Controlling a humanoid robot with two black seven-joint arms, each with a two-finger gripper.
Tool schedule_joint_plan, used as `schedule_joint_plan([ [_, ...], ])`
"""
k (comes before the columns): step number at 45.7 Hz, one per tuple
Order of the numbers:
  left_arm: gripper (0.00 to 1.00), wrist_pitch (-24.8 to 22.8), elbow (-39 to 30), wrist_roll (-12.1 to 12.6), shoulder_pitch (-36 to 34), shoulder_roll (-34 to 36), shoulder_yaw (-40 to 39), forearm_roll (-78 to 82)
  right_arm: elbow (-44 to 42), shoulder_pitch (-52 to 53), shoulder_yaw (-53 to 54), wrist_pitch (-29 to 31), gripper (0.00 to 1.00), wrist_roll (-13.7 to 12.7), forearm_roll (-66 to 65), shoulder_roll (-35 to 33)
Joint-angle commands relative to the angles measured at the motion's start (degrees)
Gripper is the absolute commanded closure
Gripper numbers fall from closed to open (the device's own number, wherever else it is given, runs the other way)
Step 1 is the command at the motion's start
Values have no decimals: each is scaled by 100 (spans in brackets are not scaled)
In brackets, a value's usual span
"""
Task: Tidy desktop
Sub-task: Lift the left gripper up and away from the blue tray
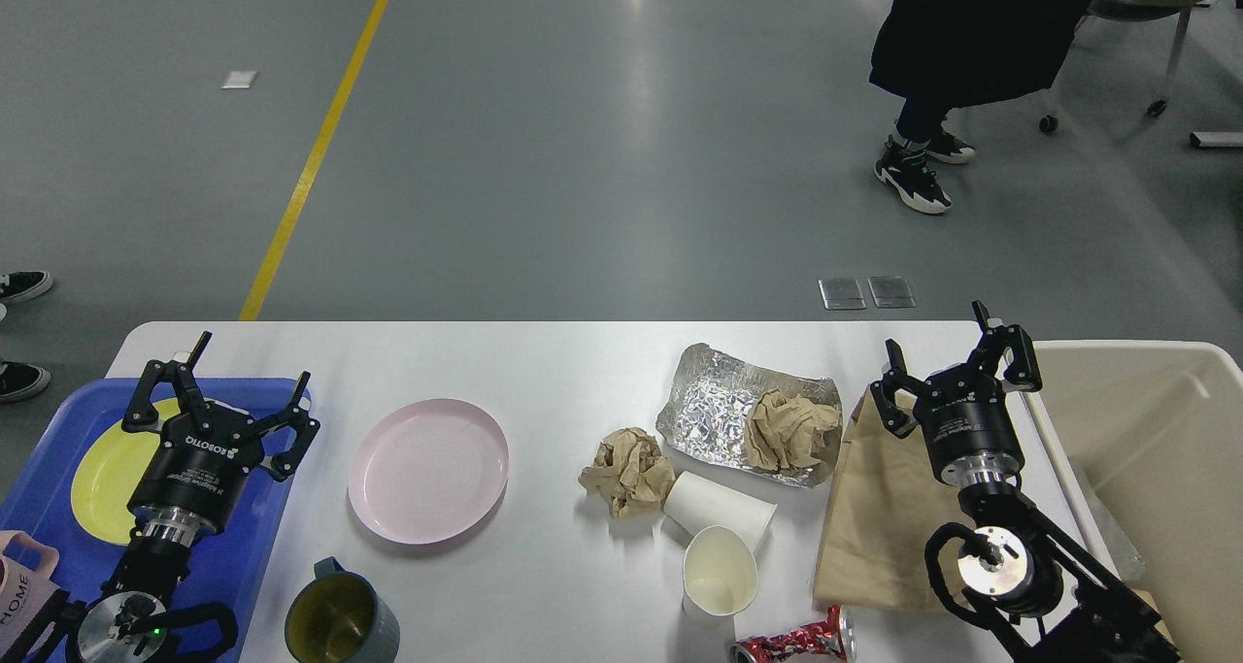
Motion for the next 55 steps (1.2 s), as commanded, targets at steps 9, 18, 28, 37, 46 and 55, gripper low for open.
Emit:
schedule_joint_plan([
  [9,1,4,17,-9,99,-17,-105,-22,5,-2,0,0,0,0,0,-2],
  [18,1,13,17,0,161,9,-79,-13,5,-2,0,0,0,0,0,-2],
  [28,1,13,17,9,187,105,-114,-13,5,-2,0,0,0,0,0,-2],
  [37,1,-5,8,-9,187,773,-53,-30,5,-2,0,0,0,0,0,-2],
  [46,1,48,61,-18,65,2064,438,-83,-4,-2,0,0,0,0,0,-2],
  [55,1,-22,342,9,-857,3304,2011,-74,-4,-2,0,0,0,0,0,-2],
])
